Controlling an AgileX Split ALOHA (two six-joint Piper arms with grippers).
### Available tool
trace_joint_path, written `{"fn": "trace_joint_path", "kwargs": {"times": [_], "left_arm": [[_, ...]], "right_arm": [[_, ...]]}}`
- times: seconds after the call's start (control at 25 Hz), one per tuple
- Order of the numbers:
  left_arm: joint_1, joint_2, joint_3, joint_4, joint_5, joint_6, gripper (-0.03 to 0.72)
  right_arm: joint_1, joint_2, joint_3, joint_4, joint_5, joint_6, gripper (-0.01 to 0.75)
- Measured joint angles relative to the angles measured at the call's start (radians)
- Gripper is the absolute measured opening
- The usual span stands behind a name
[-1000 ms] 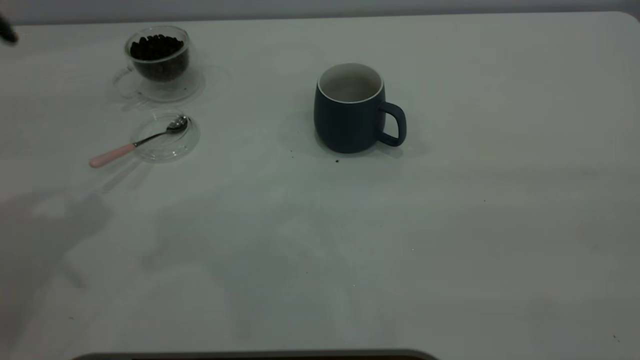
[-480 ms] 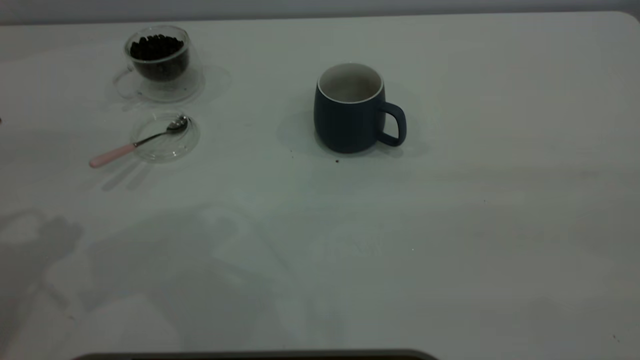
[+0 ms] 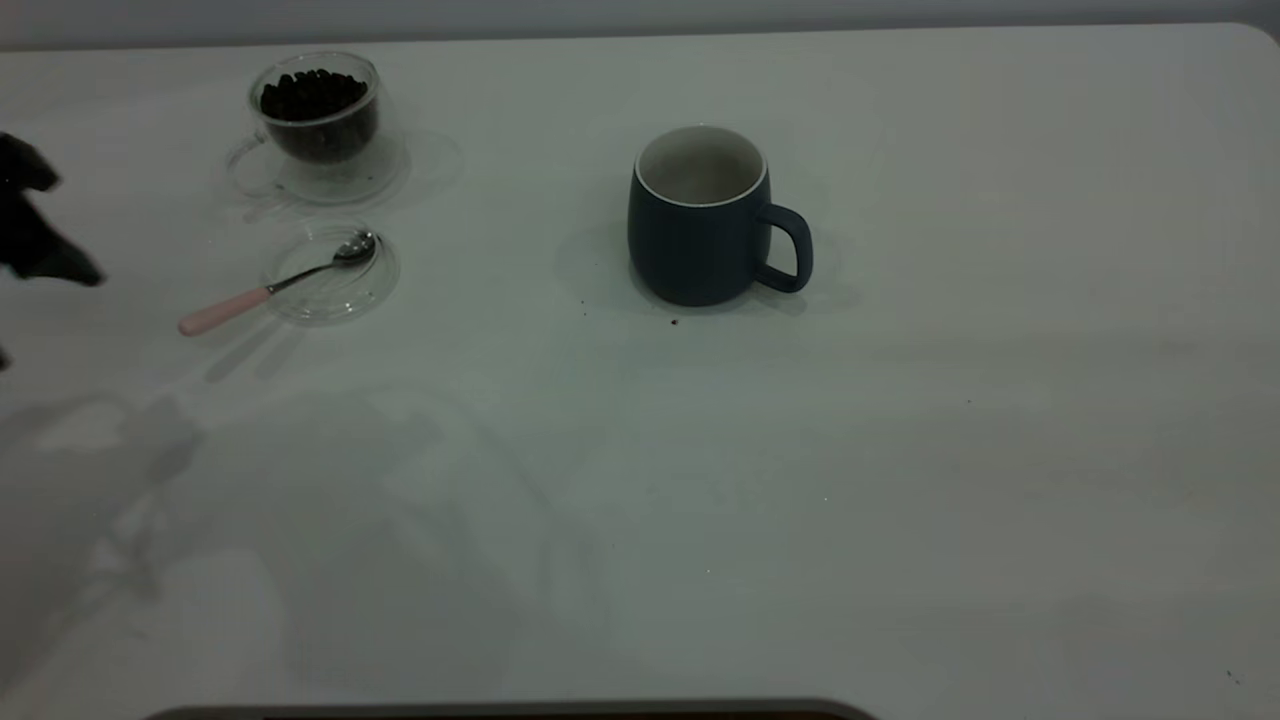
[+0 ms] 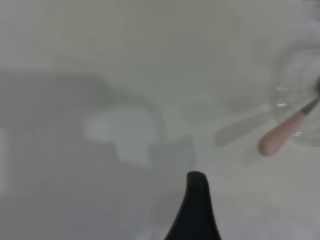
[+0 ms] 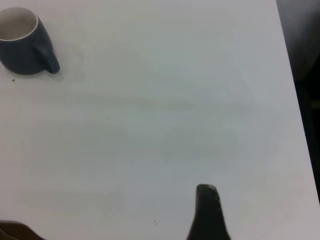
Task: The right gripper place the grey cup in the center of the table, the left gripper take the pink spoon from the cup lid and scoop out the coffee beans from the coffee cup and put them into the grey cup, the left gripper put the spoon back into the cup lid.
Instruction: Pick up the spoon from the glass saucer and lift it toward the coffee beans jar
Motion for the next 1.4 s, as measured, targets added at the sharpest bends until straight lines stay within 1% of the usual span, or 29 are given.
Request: {"fn": "trace_joint_path", "kwargs": {"times": [0.16, 0.24, 0.48, 0.56, 0.72, 0.92, 1.04, 1.12, 1.24, 1.32, 1.4], "left_arm": [[0.000, 0.150, -0.002, 0.056, -0.212, -0.041, 0.708], [0.000, 0.212, -0.002, 0.064, -0.291, -0.043, 0.708], [0.000, 0.377, -0.003, 0.067, -0.498, -0.043, 0.702], [0.000, 0.426, -0.005, 0.067, -0.539, -0.041, 0.698], [0.000, 0.476, -0.021, 0.091, -0.546, -0.032, 0.693], [0.000, 0.478, -0.055, 0.162, -0.557, -0.001, 0.684], [0.000, 0.458, -0.060, 0.189, -0.549, -0.012, 0.678], [0.000, 0.417, -0.061, 0.199, -0.507, -0.022, 0.677], [0.000, 0.324, -0.061, 0.215, -0.400, -0.041, 0.673], [0.000, 0.259, -0.061, 0.240, -0.318, -0.080, 0.671], [0.000, 0.201, -0.066, 0.299, -0.244, -0.143, 0.668]], "right_arm": [[0.000, 0.000, 0.000, 0.000, 0.000, 0.000, 0.590], [0.000, 0.000, 0.000, 0.000, 0.000, 0.000, 0.590], [0.000, 0.000, 0.000, 0.000, 0.000, 0.000, 0.590], [0.000, 0.000, 0.000, 0.000, 0.000, 0.000, 0.590], [0.000, 0.000, 0.000, 0.000, 0.000, 0.000, 0.590], [0.000, 0.000, 0.000, 0.000, 0.000, 0.000, 0.590], [0.000, 0.000, 0.000, 0.000, 0.000, 0.000, 0.590], [0.000, 0.000, 0.000, 0.000, 0.000, 0.000, 0.590], [0.000, 0.000, 0.000, 0.000, 0.000, 0.000, 0.590], [0.000, 0.000, 0.000, 0.000, 0.000, 0.000, 0.590], [0.000, 0.000, 0.000, 0.000, 0.000, 0.000, 0.590]]}}
